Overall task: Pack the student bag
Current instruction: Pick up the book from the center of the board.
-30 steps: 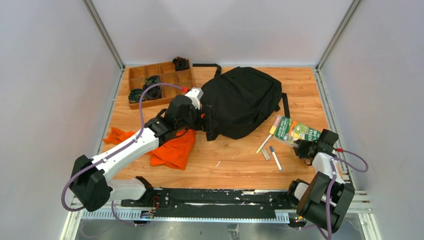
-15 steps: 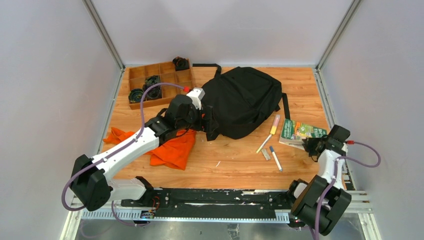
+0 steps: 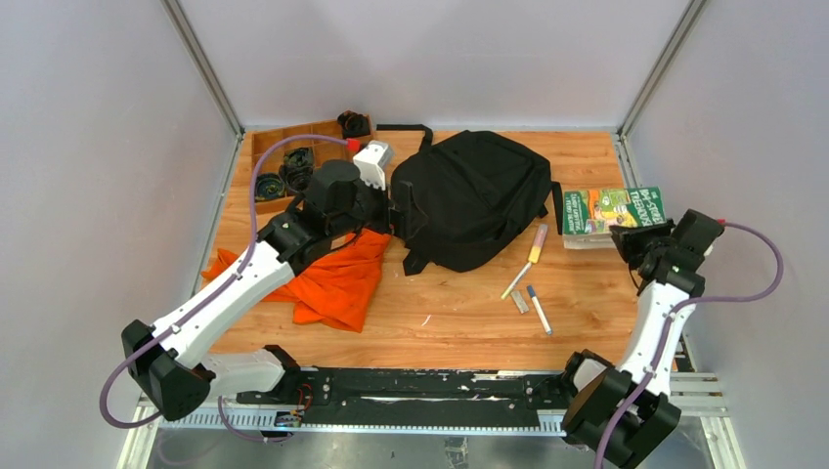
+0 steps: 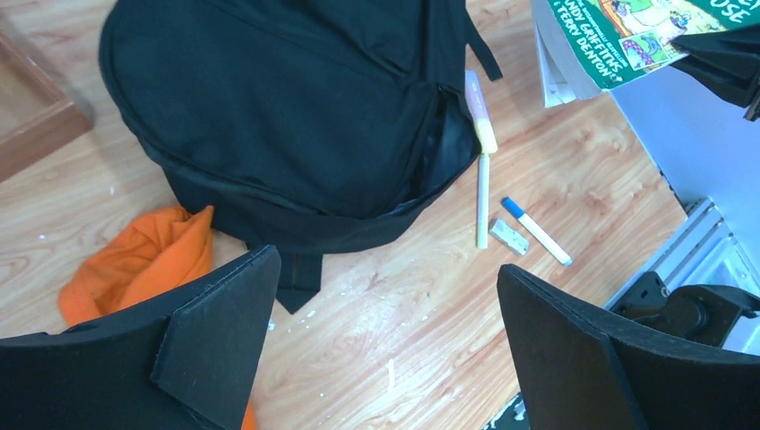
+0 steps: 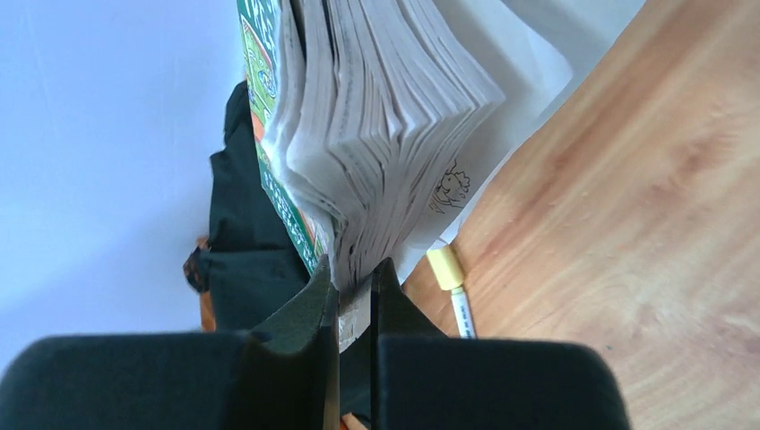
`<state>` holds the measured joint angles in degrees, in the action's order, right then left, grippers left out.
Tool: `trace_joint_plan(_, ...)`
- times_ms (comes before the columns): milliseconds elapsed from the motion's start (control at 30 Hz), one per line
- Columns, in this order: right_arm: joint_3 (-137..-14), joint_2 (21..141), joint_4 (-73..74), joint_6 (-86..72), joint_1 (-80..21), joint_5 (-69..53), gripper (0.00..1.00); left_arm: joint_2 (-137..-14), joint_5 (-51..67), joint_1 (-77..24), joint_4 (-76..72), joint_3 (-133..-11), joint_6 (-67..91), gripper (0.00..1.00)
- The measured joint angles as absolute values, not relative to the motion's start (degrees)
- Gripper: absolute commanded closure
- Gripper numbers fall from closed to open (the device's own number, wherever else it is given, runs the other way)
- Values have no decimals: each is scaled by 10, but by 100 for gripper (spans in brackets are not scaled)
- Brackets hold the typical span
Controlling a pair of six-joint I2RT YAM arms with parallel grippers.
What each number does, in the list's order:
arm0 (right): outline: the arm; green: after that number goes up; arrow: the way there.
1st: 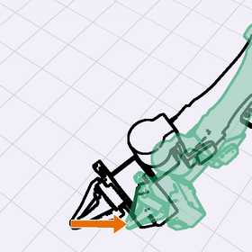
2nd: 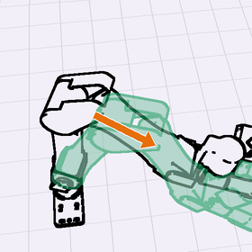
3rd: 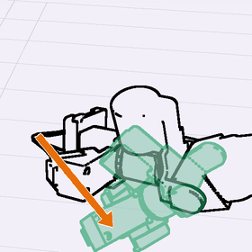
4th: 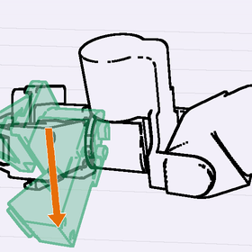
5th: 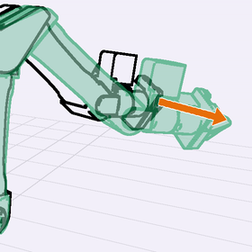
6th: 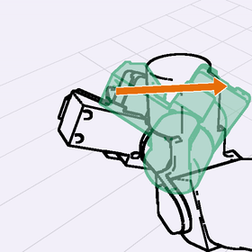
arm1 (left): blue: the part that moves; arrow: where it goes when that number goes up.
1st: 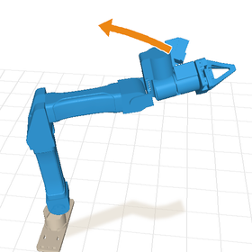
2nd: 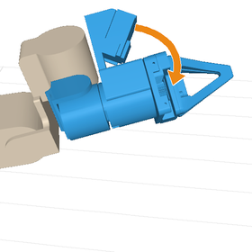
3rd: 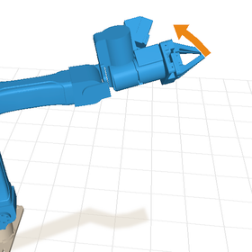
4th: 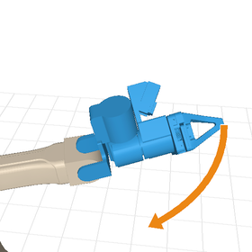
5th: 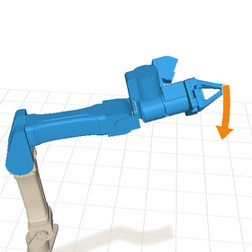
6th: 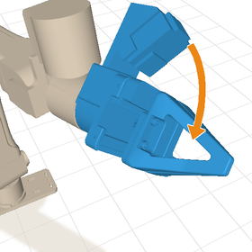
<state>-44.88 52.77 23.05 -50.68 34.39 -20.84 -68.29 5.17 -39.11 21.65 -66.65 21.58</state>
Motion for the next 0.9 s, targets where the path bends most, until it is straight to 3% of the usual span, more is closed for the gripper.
trace_joint_plan(167,-489,576,219,-476,308,-282,100,-682,50,-385,242,-693,199,0)
trace_joint_plan(367,-576,642,213,-396,164,-348,100,-695,90,-370,265,-738,186,0)
trace_joint_plan(600,-583,674,172,-331,45,-466,100,-722,143,-365,299,-783,189,0)
trace_joint_plan(900,-587,707,145,-269,-65,-577,100,-760,246,-338,265,-721,243,0)
